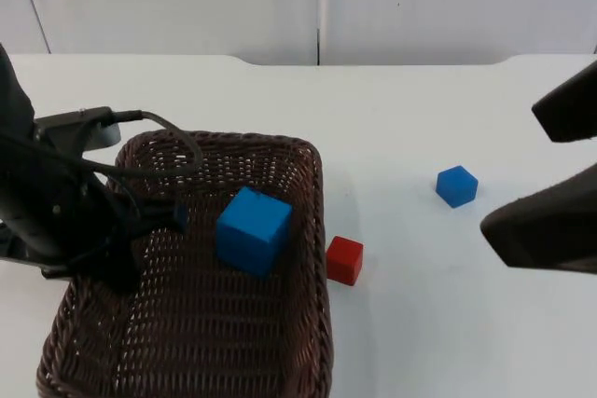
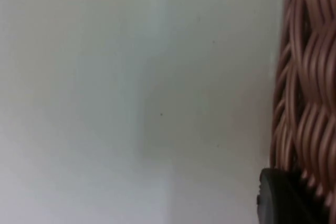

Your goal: Pick up the basket with the left hand and place the largest block into the basket with the right hand.

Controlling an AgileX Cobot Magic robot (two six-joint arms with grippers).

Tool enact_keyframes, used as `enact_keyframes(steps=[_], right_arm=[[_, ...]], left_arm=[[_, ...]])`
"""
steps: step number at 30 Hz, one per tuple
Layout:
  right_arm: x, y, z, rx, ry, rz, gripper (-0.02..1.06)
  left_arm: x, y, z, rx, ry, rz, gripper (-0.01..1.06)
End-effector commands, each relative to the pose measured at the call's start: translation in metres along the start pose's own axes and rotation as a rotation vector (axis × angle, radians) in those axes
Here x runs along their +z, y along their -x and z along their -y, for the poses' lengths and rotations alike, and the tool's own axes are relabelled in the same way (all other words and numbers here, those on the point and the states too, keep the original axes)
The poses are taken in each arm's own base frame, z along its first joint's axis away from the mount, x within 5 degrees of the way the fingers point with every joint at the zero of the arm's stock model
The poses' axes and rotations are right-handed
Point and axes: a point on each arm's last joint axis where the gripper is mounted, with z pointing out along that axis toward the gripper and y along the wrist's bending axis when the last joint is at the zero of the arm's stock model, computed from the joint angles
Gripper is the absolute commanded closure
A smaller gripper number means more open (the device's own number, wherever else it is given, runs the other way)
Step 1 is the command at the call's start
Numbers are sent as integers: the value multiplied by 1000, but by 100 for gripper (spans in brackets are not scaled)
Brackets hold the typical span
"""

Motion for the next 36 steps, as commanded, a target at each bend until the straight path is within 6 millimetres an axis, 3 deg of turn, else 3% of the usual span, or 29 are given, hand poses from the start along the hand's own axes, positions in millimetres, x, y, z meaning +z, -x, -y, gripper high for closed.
enact_keyframes(steps=[1, 4, 5, 9, 10, 15, 19, 36], right_arm=[[-1, 0, 1, 7, -5, 10, 24], [-1, 0, 1, 7, -5, 10, 24], [-1, 0, 1, 7, -5, 10, 24], [-1, 0, 1, 11, -5, 10, 24], [-1, 0, 1, 11, -5, 10, 24], [-1, 0, 1, 9, -7, 11, 24], [-1, 1, 2, 6, -14, 22, 24], [-7, 11, 5, 14, -60, 135, 24]], left_arm=[[1, -1, -1, 6, 6, -8, 105], [1, -1, -1, 7, 7, -10, 103], [1, -2, -1, 7, 7, -16, 98], [1, -3, -1, 10, 8, -27, 59], [1, -3, -1, 10, 8, -27, 59], [-8, 0, 0, 46, 11, 5, 10], [-23, 4, 2, 78, 7, 57, -1], [-103, 2, 12, 98, -41, 238, 0]])
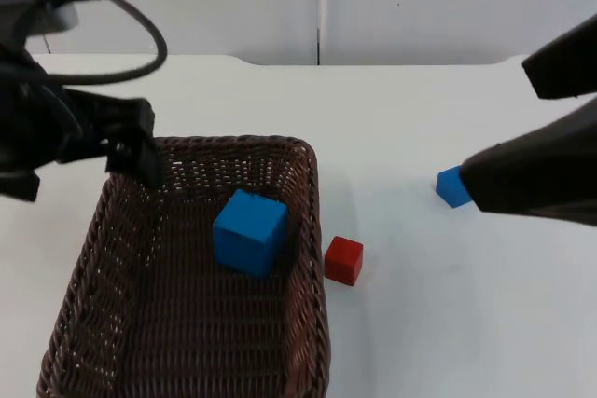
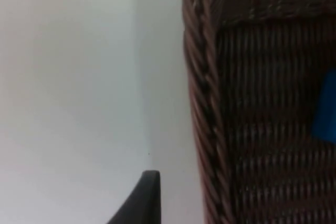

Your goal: Pick up the basket with the left hand and place the largest block into the basket with the right hand.

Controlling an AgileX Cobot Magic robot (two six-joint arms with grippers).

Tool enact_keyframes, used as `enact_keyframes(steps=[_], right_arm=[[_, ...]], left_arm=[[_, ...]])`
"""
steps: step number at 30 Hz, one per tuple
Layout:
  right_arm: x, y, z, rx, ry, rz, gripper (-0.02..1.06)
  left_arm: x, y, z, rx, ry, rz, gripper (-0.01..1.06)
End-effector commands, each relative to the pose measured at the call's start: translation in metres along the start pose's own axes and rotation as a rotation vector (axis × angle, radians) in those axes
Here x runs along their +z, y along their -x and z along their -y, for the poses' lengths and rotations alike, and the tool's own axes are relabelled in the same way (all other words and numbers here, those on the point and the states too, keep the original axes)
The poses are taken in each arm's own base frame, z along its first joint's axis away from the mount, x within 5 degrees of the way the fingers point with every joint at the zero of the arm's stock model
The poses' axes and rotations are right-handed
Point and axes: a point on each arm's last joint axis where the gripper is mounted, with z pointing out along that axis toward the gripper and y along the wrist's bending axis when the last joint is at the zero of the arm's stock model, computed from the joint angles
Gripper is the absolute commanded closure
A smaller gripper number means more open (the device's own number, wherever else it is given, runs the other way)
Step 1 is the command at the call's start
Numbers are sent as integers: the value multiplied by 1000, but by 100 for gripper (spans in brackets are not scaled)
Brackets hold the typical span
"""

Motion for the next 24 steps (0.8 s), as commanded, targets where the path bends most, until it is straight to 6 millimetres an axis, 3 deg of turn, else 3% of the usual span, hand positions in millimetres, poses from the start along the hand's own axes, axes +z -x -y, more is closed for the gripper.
enact_keyframes(steps=[1, 7, 16, 17, 24], right_arm=[[-6, 3, 1, 6, -17, 44, 24], [-34, 11, 0, -6, -45, 167, 24], [-82, 8, -8, -25, -51, 289, 24], [-82, 8, -8, -25, -51, 289, 24], [-100, 0, -14, -34, -29, 282, 24]], left_arm=[[-9, 0, 1, -1, -6, 12, 0], [-34, -1, 4, 24, -14, 42, 0], [-95, -9, 8, 60, -59, 219, 0], [-95, -9, 8, 60, -59, 219, 0], [-146, -26, 9, 163, -83, 352, 0]])
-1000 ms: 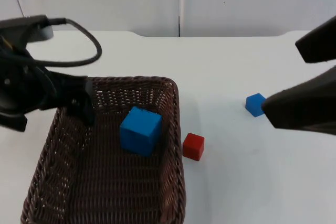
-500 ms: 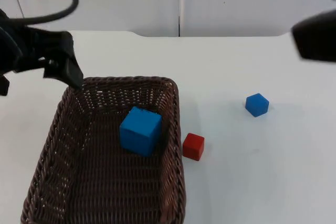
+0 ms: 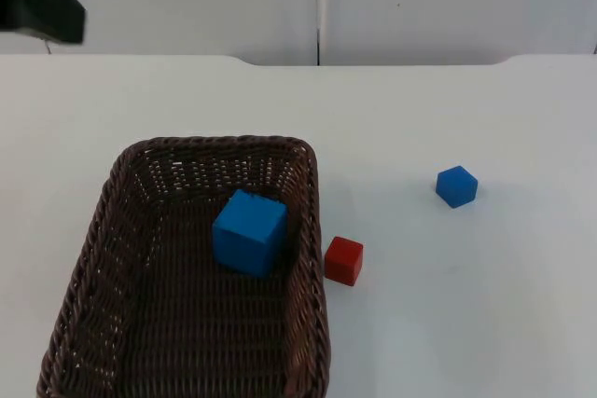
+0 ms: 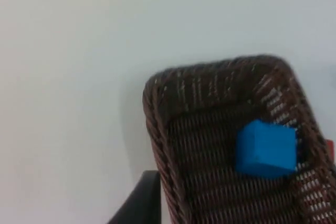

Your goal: Pick up the basket with the left hand and place the largest block into the basket with the right hand.

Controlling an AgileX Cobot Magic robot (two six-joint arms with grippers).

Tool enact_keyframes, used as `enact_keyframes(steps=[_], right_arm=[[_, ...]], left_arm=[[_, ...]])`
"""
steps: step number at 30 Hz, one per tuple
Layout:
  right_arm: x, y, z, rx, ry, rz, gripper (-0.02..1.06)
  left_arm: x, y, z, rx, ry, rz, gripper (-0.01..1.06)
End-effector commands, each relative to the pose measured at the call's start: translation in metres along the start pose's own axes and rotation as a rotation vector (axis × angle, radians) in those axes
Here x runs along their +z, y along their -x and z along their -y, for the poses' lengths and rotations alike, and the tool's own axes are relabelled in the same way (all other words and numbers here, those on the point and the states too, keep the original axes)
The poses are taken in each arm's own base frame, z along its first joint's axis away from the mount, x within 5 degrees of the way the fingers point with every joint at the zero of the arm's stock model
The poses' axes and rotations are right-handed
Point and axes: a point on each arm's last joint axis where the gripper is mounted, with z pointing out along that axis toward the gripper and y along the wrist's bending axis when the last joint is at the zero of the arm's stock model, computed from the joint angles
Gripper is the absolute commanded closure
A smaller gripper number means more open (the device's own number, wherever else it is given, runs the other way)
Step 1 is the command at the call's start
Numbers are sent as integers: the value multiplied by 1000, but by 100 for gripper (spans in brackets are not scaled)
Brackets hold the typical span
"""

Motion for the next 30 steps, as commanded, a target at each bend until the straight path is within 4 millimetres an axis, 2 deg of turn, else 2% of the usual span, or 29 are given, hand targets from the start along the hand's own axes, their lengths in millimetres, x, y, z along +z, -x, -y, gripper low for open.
enact_keyframes(steps=[1, 3, 4, 6, 9, 10, 13, 16, 20, 22, 25, 30], right_arm=[[-4, -2, -1, 10, 5, -12, 24], [-6, -4, -2, 11, 15, -27, 24], [-6, -4, -2, 11, 15, -27, 24], [-8, -6, -4, 20, 25, -48, 24], [-9, -9, -5, 21, 41, -83, 24], [-9, -9, -5, 21, 41, -83, 24], [-14, -12, -7, 20, 50, -92, 24], [-20, -16, -8, 17, 43, -71, 24], [-28, -38, -13, 38, 37, -63, 24], [-30, -44, -15, 48, 38, -64, 24], [-42, -57, -19, 71, 34, -33, 24], [-60, -66, -24, 78, 35, 15, 24]], left_arm=[[-20, -4, 2, 50, -8, 43, 0], [-34, -5, 4, 63, -14, 81, 0], [-34, -5, 4, 63, -14, 81, 0], [-58, -11, 6, 99, -25, 140, 0], [-81, -18, 8, 120, -35, 202, 0], [-81, -18, 8, 120, -35, 202, 0], [-101, -32, 8, 135, -38, 251, 0], [-104, -44, 6, 143, -32, 263, 0], [-107, -70, 3, 146, -35, 279, 0], [-109, -77, 2, 148, -36, 281, 0], [-119, -93, 1, 158, -42, 298, 0], [-134, -112, 1, 176, -47, 311, 0]])
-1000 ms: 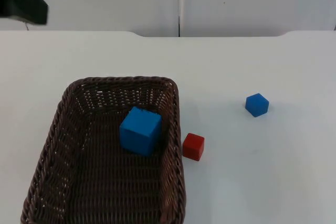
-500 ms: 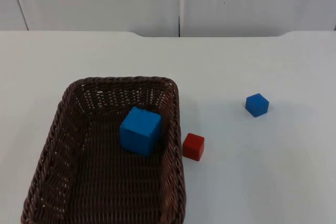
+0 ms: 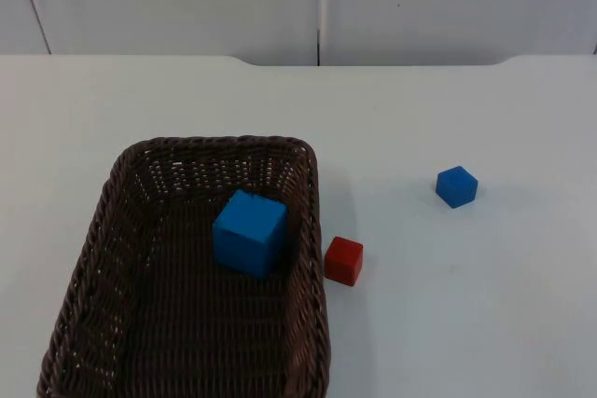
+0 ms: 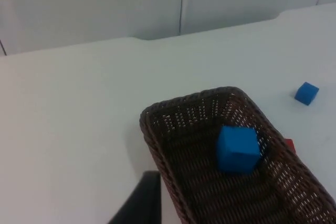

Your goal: Pick up the basket with the left hand and place the largest block into the basket with the right hand.

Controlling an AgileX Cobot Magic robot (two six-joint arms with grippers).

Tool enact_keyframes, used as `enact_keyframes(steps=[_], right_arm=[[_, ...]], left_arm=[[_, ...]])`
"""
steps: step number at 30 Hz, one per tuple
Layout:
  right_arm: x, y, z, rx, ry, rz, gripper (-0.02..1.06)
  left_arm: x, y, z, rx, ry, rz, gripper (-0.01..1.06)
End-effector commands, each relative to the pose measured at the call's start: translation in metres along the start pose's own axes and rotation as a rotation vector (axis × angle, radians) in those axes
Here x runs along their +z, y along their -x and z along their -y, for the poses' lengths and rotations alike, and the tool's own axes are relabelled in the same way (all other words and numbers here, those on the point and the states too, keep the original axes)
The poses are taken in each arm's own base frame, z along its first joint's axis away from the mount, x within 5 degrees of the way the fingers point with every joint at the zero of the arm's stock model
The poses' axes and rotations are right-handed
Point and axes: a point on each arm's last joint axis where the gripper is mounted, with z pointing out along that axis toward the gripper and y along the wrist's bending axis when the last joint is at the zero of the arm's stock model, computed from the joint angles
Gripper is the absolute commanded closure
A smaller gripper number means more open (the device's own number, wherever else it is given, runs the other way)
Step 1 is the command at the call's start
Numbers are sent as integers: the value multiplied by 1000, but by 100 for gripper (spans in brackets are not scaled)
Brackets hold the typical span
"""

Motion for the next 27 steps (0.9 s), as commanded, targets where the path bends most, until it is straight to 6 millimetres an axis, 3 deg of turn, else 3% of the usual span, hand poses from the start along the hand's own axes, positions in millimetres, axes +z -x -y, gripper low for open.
enact_keyframes(steps=[1, 12, 27], right_arm=[[-11, -5, -3, -2, -2, 28, 24], [-43, -27, -5, 43, -73, 30, 24], [-57, -39, -8, 58, -82, 36, 24]], left_arm=[[-12, -11, 1, 19, 4, -5, 0], [-37, -31, 1, 135, 36, 34, 0], [-38, -37, 4, 86, 6, -7, 0]])
